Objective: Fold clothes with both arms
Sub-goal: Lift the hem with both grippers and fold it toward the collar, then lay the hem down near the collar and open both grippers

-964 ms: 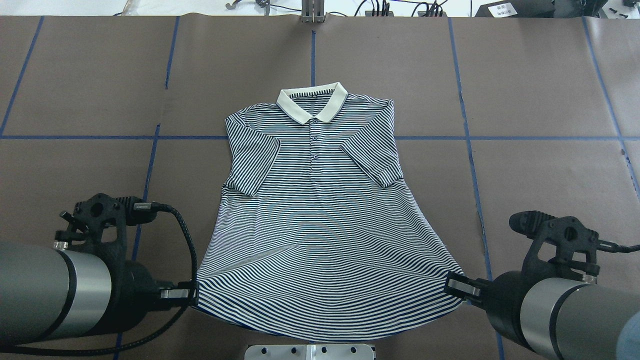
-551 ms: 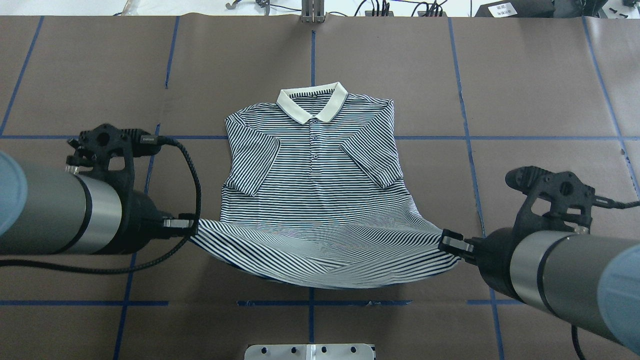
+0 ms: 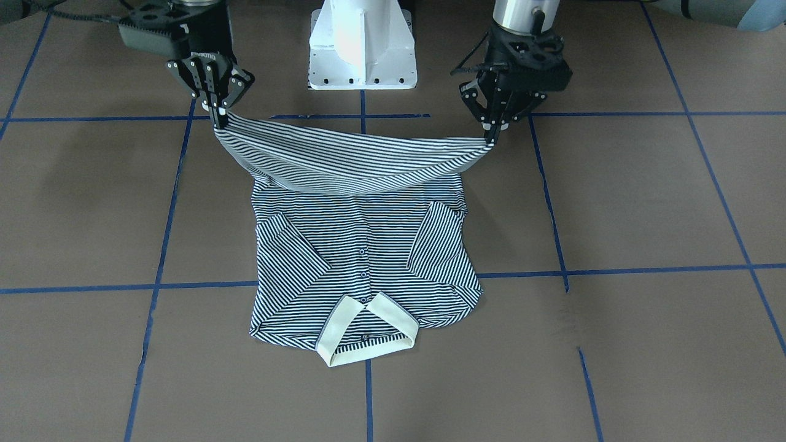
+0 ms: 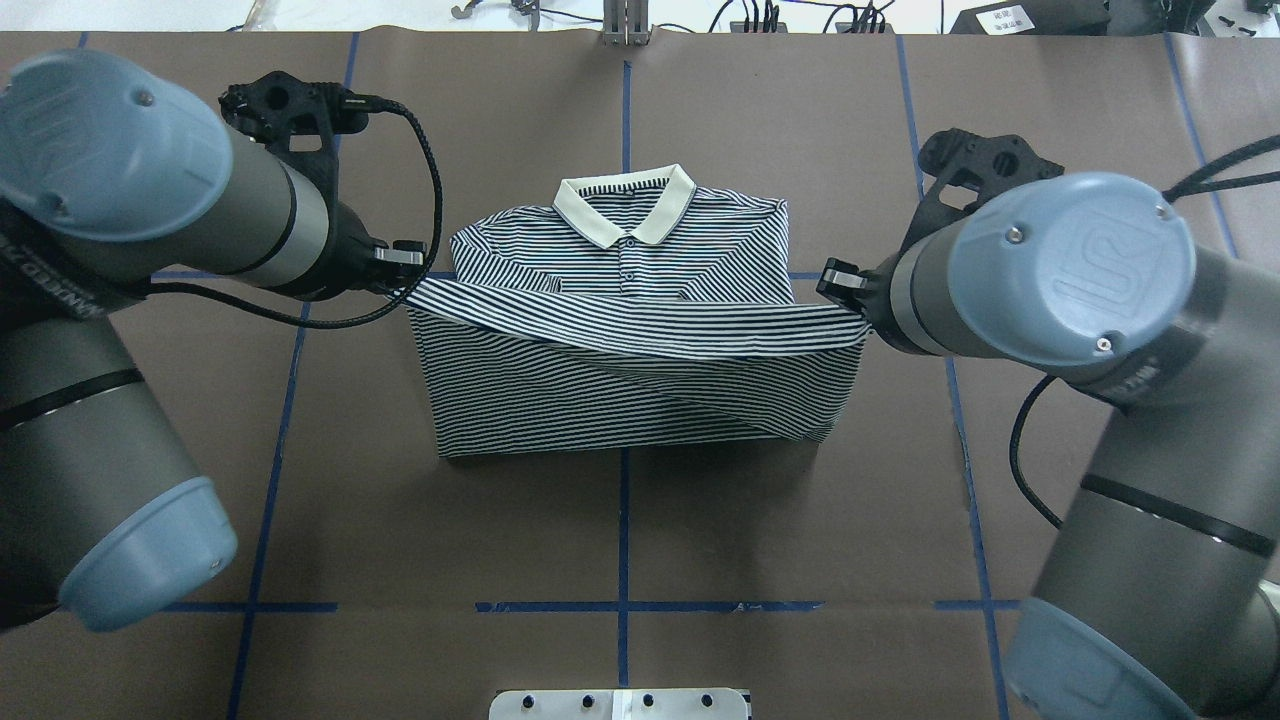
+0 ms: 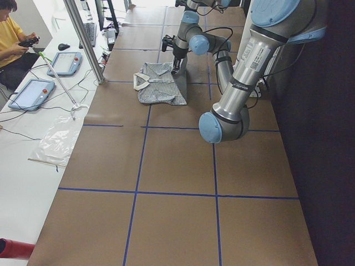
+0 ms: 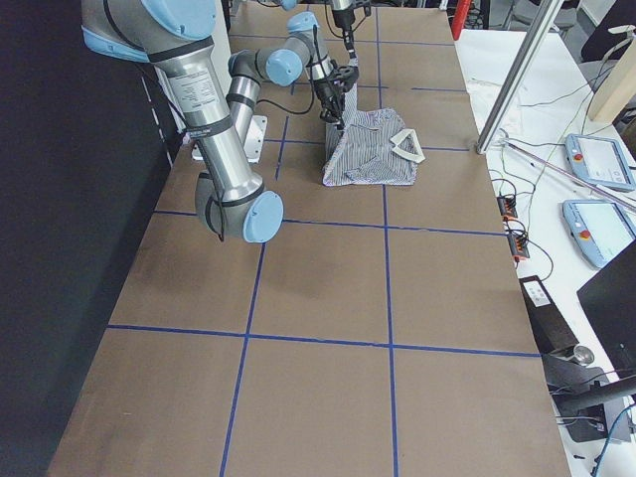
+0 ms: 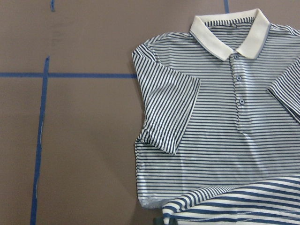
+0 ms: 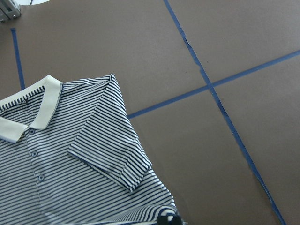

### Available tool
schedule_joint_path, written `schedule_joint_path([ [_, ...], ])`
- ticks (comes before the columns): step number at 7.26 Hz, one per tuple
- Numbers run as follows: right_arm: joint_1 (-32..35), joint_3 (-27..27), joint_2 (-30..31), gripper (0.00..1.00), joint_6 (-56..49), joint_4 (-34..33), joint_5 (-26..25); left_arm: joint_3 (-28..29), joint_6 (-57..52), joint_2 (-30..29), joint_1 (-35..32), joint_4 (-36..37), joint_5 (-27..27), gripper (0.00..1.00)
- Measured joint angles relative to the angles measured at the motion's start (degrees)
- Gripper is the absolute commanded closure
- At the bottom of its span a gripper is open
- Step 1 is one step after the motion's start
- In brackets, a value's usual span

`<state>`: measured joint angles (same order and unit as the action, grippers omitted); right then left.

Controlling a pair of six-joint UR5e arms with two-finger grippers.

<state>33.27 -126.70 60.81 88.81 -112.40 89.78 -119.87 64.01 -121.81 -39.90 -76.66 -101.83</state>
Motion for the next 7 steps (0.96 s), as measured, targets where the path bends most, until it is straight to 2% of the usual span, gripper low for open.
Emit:
schedule_joint_path([
  [2,3.6,12.6,-1.5,1.0,-1.9,12.4,0.1,11.0,-1.4,-2.1,-2.6,-9.4,0.2,1.0],
  [7,5.6,40.4,-8.0,1.0,-5.3,32.3,0.1,34.5,-2.0,-5.9,-3.8,-28.9,2.7,1.0],
])
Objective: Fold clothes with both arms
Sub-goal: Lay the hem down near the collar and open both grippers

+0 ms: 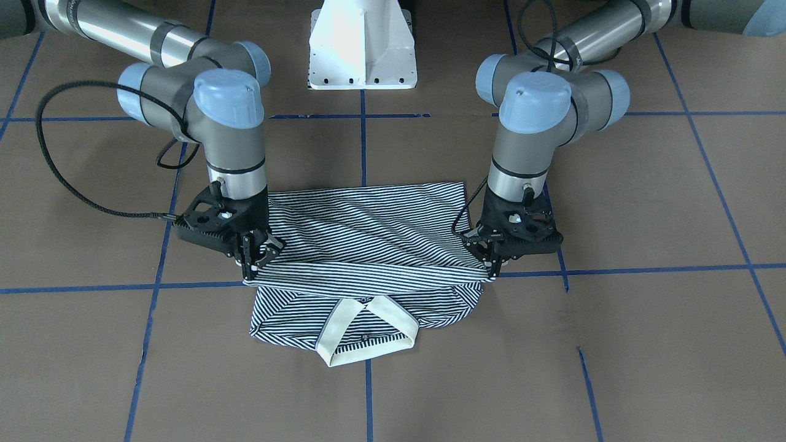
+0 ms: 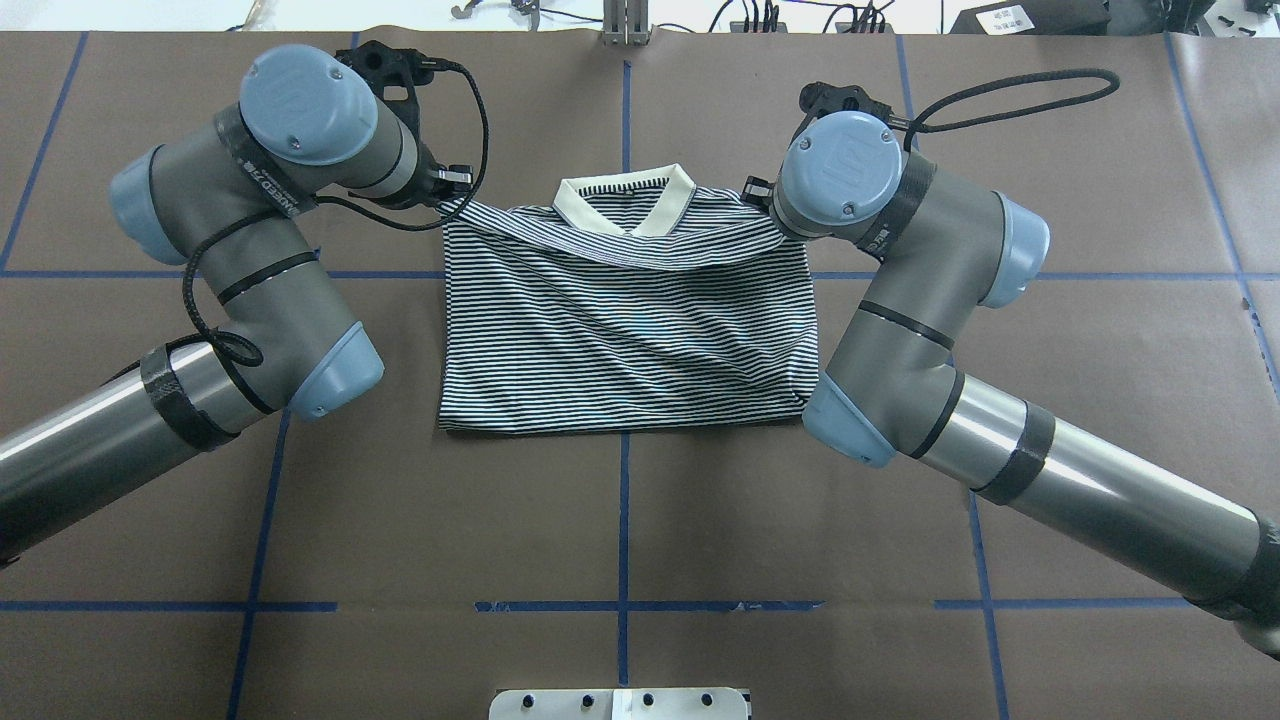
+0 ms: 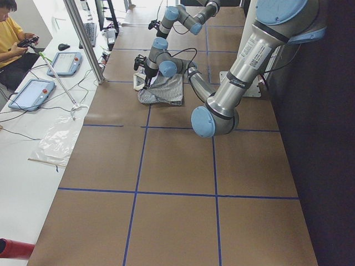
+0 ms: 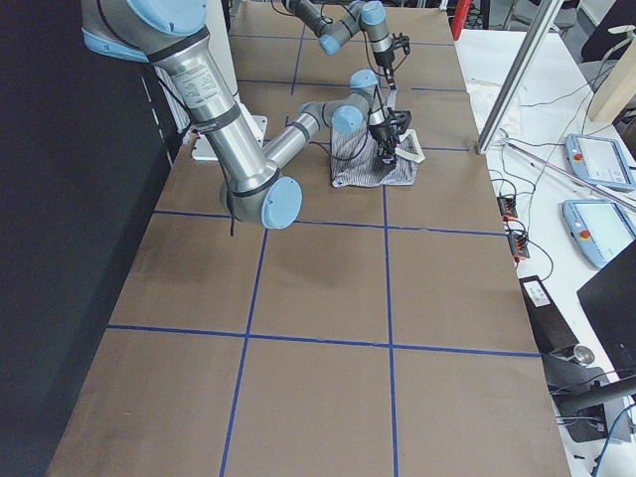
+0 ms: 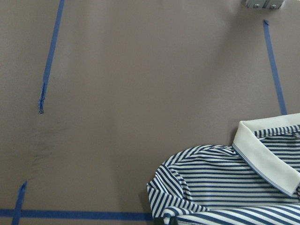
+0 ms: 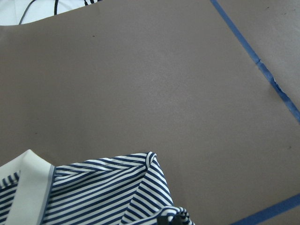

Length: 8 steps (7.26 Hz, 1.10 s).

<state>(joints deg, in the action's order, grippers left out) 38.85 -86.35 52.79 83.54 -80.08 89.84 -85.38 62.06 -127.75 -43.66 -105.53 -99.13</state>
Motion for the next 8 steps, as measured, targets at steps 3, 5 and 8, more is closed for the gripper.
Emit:
schedule_joint_path([
  [3,-0.2,6.5,-0.3,0.01,-0.6,3.9,0.0,7.1,0.0,-0.5,0.4,-5.9,0.4,0.0],
  [5,-0.7,6.7,-0.2,0.0,-4.7,4.2,-0.4,6.9,-2.1,0.3,0.8,-7.3,0.4,0.0],
  [8,3.4,2.3,1.0,0.0,-15.4,4.3,7.3,-1.7,-10.9,5.5,0.5,-7.6,-1.0,0.0],
])
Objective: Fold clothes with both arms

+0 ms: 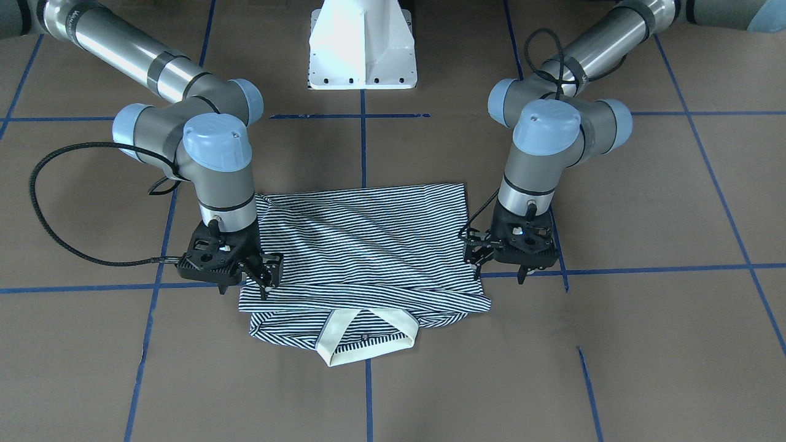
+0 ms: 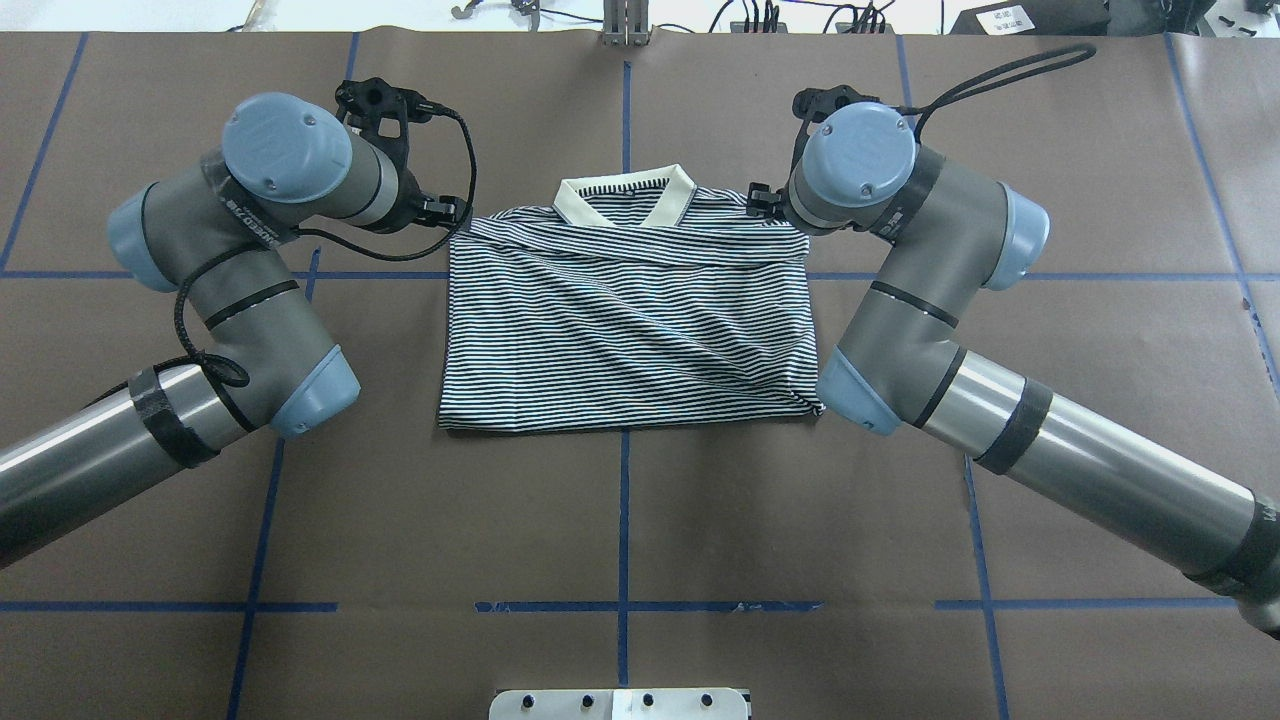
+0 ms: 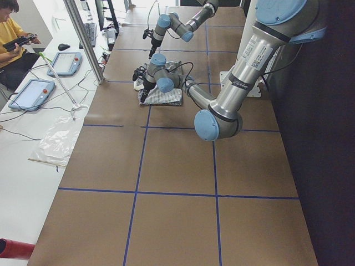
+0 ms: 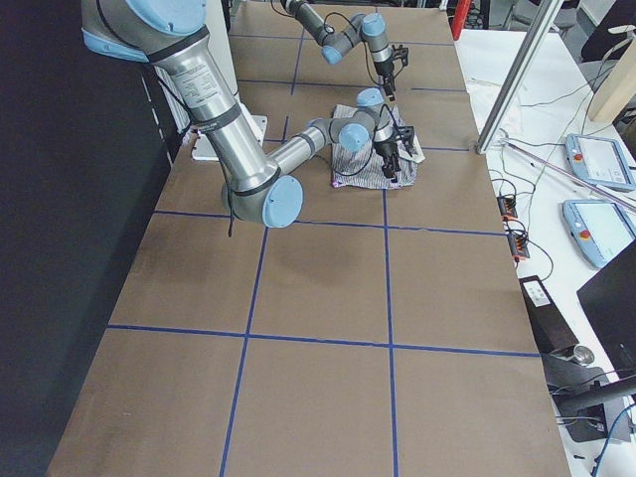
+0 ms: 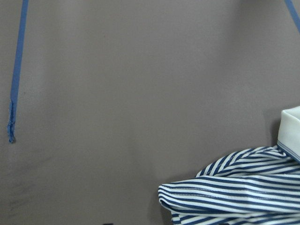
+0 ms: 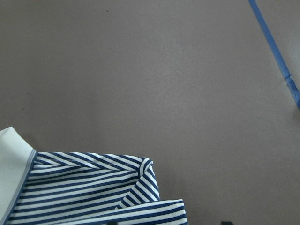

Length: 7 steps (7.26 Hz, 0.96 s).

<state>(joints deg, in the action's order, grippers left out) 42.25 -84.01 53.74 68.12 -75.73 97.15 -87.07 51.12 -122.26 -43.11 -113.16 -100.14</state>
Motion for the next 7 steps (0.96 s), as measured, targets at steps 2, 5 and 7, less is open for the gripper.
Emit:
schedule_joint_path([
  [2,1.8,-5.0,3.5,0.0,-4.4,0.1,3.4,-7.4,1.9,6.0,1.3,-1.4,-2.3,0.1],
  [5,2.0,-7.1,5.0,0.0,-5.2,0.1,3.9,-12.8,17.2,13.5,10.6,-7.4,-0.3,0.64],
  [7,2.0,-7.4,5.0,0.0,-5.2,0.1,3.9,-12.5,23.1,13.8,15.3,-8.3,1.7,0.64],
])
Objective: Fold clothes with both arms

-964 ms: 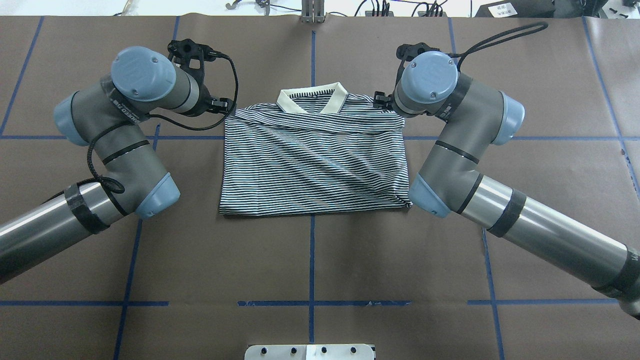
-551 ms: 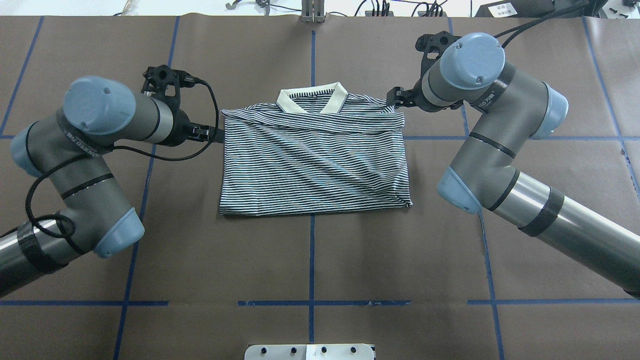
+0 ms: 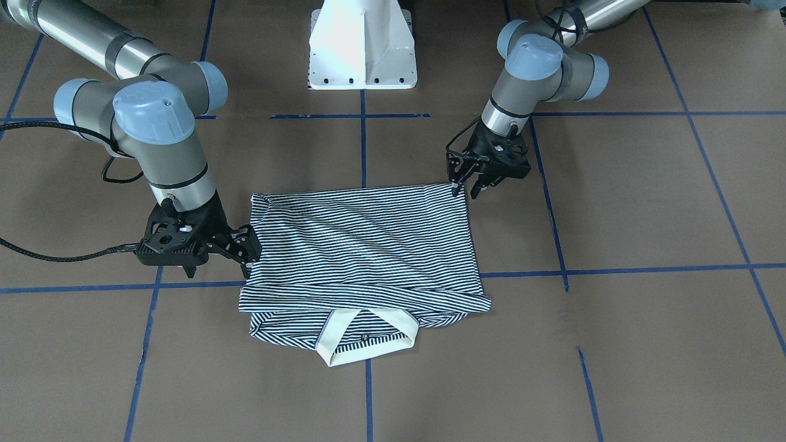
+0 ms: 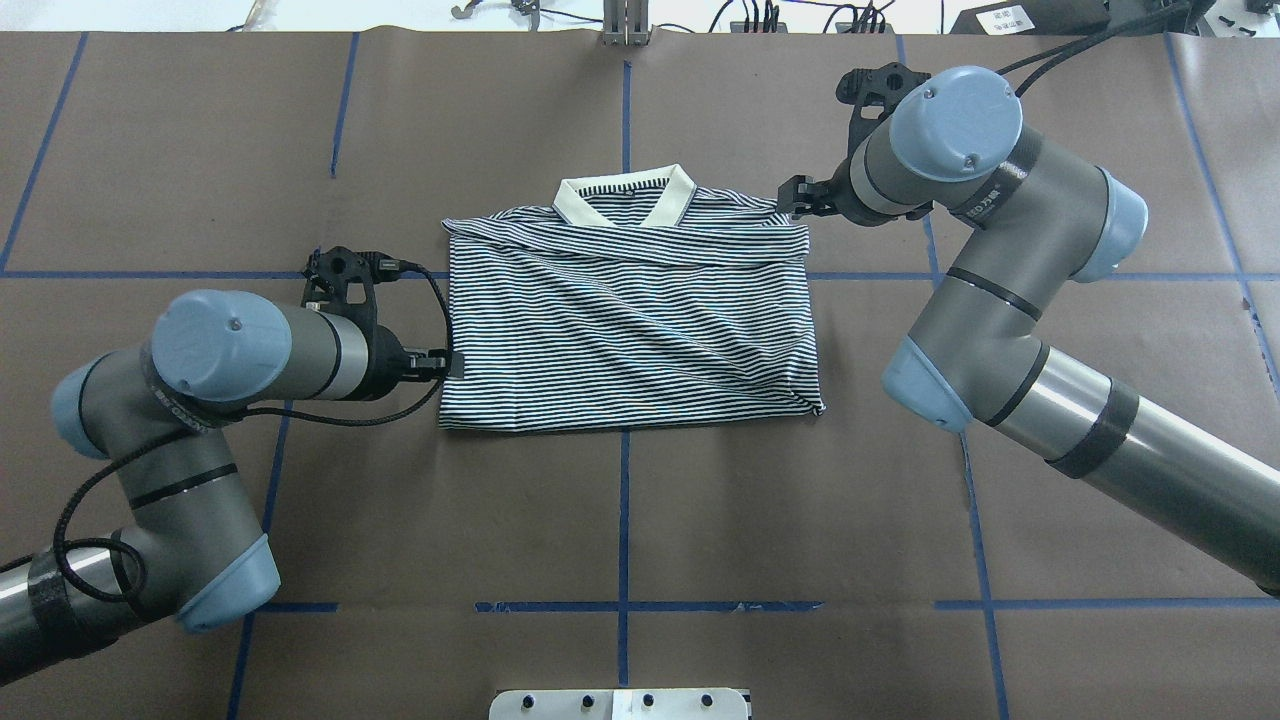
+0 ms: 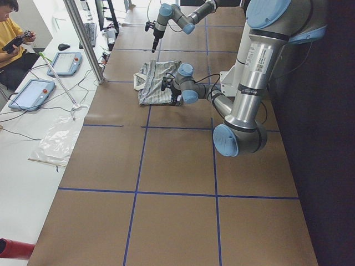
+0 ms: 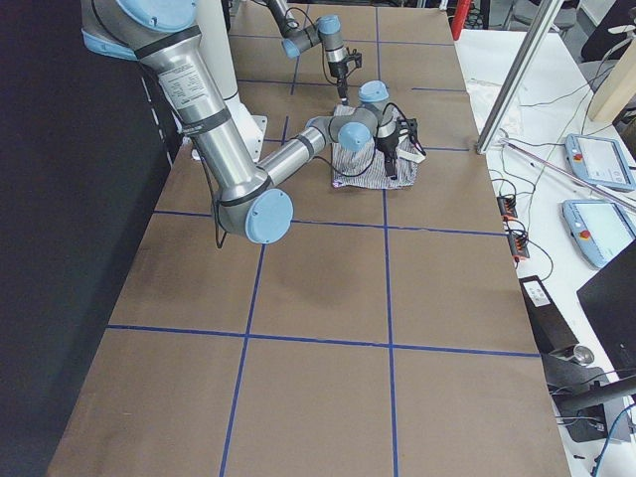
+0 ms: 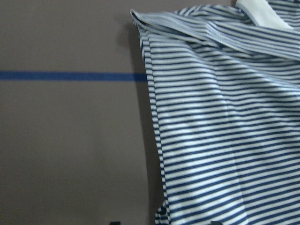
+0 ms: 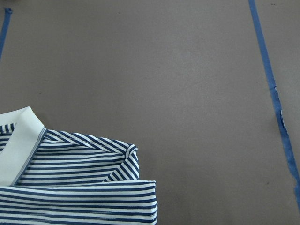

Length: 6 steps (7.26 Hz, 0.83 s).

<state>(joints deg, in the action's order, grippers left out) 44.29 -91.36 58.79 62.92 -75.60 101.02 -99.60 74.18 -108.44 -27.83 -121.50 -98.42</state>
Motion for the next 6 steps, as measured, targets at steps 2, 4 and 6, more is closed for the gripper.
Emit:
schedule_joint_path([
  [2,0.0,-0.2,0.0,0.0,0.0,0.0,0.0,0.6,0.9,0.0,1.3,-0.1,0.3,0.69],
  [4,0.0,-0.2,0.0,0.0,-0.1,0.0,0.0,0.6,1.1,0.0,1.7,-0.1,0.3,1.0],
  [6,0.0,-0.2,0.0,0.0,-0.1,0.0,0.0,0.3,0.9,0.1,1.8,-0.1,0.3,1.0],
])
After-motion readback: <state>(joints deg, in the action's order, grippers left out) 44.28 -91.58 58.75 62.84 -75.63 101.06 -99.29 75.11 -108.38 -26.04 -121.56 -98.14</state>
